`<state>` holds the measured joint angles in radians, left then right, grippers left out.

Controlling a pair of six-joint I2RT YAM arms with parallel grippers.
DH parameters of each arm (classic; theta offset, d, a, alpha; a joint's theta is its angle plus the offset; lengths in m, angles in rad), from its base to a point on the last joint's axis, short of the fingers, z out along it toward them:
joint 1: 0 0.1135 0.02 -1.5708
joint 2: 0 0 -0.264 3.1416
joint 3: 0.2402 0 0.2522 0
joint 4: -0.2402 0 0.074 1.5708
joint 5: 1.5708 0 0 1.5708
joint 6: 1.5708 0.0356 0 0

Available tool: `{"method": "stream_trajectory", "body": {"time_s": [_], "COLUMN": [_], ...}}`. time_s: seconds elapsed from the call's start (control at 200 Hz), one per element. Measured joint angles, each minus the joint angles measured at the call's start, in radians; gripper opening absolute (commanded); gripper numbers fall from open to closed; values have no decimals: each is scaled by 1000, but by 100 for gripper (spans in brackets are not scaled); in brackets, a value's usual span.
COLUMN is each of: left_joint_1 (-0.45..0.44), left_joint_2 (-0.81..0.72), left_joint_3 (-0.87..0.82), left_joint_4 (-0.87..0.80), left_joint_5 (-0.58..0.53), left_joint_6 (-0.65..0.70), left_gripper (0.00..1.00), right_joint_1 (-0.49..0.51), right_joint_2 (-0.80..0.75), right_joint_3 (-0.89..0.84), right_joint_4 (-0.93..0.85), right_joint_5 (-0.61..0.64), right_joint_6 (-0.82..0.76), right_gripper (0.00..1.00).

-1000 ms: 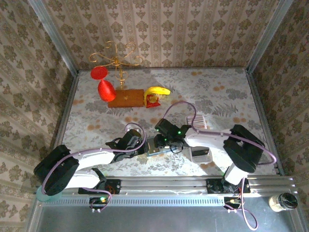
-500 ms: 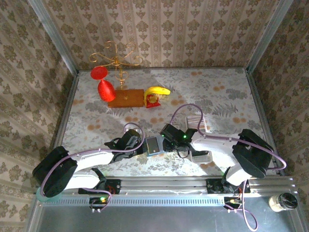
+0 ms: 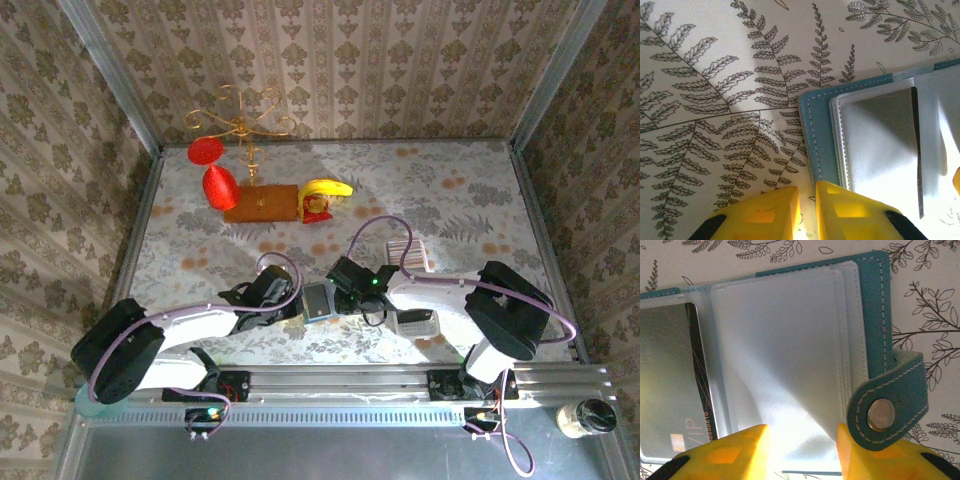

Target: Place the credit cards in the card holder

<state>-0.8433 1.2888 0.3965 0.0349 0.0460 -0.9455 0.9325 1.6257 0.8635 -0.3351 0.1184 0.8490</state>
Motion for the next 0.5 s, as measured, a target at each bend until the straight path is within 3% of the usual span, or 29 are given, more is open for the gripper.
{"method": "stream_trajectory", "body": {"time_s": [0.5], "left_joint_1": [-3], "left_joint_2": [34], "left_joint_3": [32], "left_joint_4": [-33], "left_joint_5": [-1], "left_joint_6": [0], "left_gripper": [13], "right_joint_1": [0], "right_joint_2": [6], "right_joint_3": [-8], "right_joint_4": [154], "right_joint_5": [-89], "right_joint_6": [60], "right_gripper": [38]}}
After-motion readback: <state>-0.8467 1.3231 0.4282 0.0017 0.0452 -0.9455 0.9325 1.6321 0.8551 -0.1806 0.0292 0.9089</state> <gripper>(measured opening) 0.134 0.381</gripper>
